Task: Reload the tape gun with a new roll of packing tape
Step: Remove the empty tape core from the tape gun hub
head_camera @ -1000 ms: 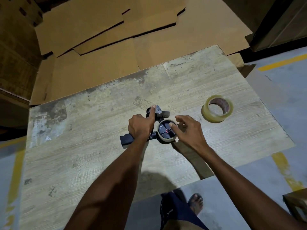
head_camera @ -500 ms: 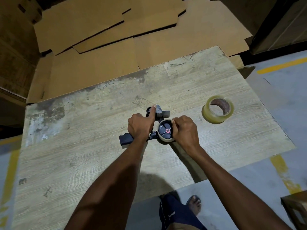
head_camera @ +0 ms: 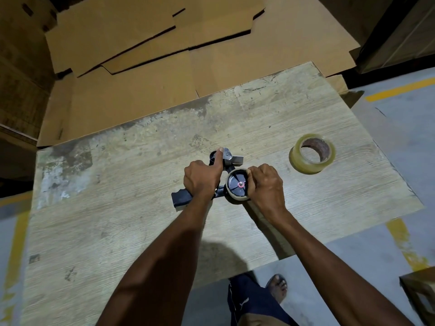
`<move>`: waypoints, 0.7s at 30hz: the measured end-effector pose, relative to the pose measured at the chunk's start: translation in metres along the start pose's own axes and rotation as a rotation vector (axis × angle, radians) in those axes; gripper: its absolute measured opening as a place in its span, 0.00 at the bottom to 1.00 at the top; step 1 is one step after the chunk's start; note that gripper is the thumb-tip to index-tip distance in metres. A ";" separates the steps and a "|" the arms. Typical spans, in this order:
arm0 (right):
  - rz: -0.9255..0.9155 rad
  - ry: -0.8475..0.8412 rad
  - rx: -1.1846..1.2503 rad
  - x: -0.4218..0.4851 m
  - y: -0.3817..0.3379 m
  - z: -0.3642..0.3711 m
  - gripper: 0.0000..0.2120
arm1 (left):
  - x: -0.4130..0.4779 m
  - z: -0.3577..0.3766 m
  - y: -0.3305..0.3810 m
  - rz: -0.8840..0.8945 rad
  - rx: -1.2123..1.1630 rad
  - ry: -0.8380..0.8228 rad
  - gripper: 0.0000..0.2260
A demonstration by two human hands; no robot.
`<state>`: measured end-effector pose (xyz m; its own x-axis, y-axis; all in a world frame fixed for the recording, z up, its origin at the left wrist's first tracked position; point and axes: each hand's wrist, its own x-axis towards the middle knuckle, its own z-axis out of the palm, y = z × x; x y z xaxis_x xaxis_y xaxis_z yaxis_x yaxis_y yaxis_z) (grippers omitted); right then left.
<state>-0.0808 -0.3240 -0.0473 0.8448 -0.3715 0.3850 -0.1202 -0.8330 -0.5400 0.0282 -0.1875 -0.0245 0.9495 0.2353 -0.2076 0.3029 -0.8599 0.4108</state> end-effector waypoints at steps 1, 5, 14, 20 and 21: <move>0.008 -0.005 0.016 0.001 -0.001 -0.003 0.01 | -0.001 0.000 0.000 0.002 0.001 -0.002 0.41; -0.111 -0.049 0.099 -0.015 -0.007 -0.022 0.02 | -0.002 -0.001 0.000 0.002 0.000 -0.013 0.42; -0.223 -0.175 0.056 -0.043 -0.019 -0.024 0.12 | -0.003 -0.002 0.000 0.012 -0.017 -0.004 0.43; -0.159 -0.162 0.025 -0.039 -0.031 -0.019 0.09 | -0.004 -0.004 -0.001 -0.005 -0.071 -0.014 0.43; -0.146 -0.160 0.040 -0.039 -0.031 -0.017 0.09 | -0.004 -0.004 0.000 -0.006 -0.073 -0.011 0.43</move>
<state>-0.1190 -0.2907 -0.0325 0.9243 -0.1755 0.3390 0.0274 -0.8553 -0.5175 0.0246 -0.1864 -0.0199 0.9467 0.2350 -0.2202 0.3143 -0.8229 0.4733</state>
